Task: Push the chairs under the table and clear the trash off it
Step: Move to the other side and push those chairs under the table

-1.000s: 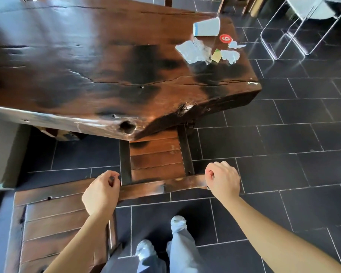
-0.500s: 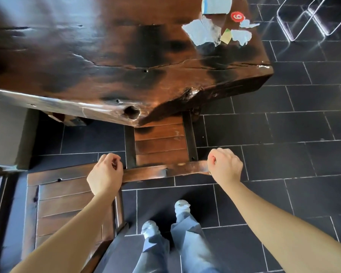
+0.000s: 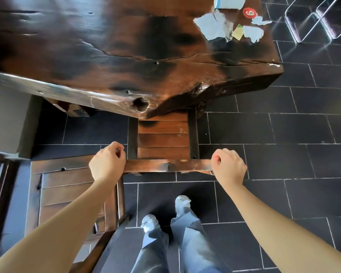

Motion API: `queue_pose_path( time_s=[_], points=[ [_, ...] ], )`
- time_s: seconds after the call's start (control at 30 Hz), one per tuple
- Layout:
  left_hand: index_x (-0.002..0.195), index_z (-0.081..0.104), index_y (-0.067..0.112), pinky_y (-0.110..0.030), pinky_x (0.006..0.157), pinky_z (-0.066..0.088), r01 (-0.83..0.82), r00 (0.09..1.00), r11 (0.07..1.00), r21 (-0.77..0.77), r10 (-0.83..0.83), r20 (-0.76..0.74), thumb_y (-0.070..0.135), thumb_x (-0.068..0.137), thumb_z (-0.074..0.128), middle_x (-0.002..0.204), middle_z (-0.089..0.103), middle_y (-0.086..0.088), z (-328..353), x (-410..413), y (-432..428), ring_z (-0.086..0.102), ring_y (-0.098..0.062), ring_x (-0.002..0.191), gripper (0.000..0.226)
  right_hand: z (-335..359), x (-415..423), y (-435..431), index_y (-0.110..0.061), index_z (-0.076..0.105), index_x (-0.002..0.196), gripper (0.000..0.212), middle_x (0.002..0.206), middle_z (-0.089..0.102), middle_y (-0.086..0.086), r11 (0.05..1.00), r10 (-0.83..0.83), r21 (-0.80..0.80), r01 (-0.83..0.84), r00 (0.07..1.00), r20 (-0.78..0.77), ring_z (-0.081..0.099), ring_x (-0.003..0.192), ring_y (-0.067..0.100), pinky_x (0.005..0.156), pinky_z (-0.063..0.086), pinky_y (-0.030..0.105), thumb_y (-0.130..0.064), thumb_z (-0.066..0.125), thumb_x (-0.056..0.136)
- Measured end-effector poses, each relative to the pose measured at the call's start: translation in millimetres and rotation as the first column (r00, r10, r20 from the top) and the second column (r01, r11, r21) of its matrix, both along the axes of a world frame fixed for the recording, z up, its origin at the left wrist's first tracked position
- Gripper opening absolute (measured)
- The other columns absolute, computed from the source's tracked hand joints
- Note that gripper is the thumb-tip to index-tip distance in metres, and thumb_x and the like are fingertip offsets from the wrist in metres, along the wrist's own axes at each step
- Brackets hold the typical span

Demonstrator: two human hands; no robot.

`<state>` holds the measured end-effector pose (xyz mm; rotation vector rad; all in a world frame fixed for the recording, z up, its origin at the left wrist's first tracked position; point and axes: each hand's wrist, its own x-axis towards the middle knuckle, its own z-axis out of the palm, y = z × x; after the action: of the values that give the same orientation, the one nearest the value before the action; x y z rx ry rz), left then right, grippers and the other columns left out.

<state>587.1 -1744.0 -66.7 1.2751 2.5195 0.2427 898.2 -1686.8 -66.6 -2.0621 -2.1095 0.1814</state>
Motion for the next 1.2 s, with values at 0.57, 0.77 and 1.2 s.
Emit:
queue_pose_path(
  time_s=[0.57,0.77,1.2],
  points=[
    [0.099,0.061,0.027,-0.028,0.06,0.04,0.054,0.999,0.998,0.022,-0.054,0.0,0.029,0.092,0.05,0.083,0.069,0.001,0,-33,27,0.054,-0.018,0.071,0.013,3,-28,18,-0.019,0.063,0.065,0.018,0.058,0.055,-0.004,0.998,0.056,-0.021,-0.054,0.995,0.077,0.043,0.055,0.013,0.048,0.033,0.021,-0.003,0.064,0.075],
    [0.098,0.061,0.026,-0.027,0.058,0.039,0.052,0.998,0.998,0.029,-0.052,0.018,0.028,0.091,0.05,0.083,0.069,0.001,-1,-35,26,0.059,-0.021,0.072,0.013,1,-30,16,-0.018,0.063,0.066,0.018,0.06,0.055,-0.002,0.997,0.035,-0.075,-0.029,0.996,0.081,0.045,0.057,0.016,0.048,0.038,0.024,-0.005,0.059,0.077],
    [0.097,0.063,0.023,-0.028,0.061,0.047,-0.02,0.999,0.999,0.044,0.019,0.03,0.027,0.093,0.051,0.082,0.069,-0.002,2,-21,25,0.058,-0.02,0.069,0.013,8,-17,25,-0.017,0.062,0.065,0.016,0.066,0.057,-0.001,0.97,0.226,-0.13,-0.207,0.962,0.156,0.042,0.059,0.015,0.048,0.023,0.017,-0.008,0.059,0.078]
  ],
)
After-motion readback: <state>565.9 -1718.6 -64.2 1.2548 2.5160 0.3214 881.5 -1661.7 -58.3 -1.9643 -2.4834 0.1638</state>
